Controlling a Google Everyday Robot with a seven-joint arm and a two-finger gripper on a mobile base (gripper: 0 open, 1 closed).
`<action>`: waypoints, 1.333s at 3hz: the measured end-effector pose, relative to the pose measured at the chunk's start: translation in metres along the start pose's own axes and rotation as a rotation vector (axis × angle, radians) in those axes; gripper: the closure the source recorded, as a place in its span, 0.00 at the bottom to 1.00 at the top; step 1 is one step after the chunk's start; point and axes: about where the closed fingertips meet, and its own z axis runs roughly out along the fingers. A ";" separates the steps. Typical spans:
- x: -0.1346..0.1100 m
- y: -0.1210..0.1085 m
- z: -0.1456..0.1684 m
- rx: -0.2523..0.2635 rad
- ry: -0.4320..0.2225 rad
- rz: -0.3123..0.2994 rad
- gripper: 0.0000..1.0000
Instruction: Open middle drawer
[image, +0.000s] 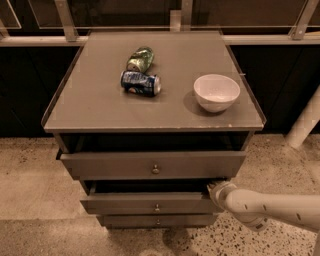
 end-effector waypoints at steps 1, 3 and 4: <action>0.009 0.008 -0.009 -0.056 0.069 -0.009 1.00; 0.032 0.021 -0.029 -0.150 0.183 -0.013 1.00; 0.038 0.026 -0.034 -0.201 0.183 -0.004 1.00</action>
Offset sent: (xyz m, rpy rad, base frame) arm -0.0569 0.0018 -0.0044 0.0108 0.2898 0.0935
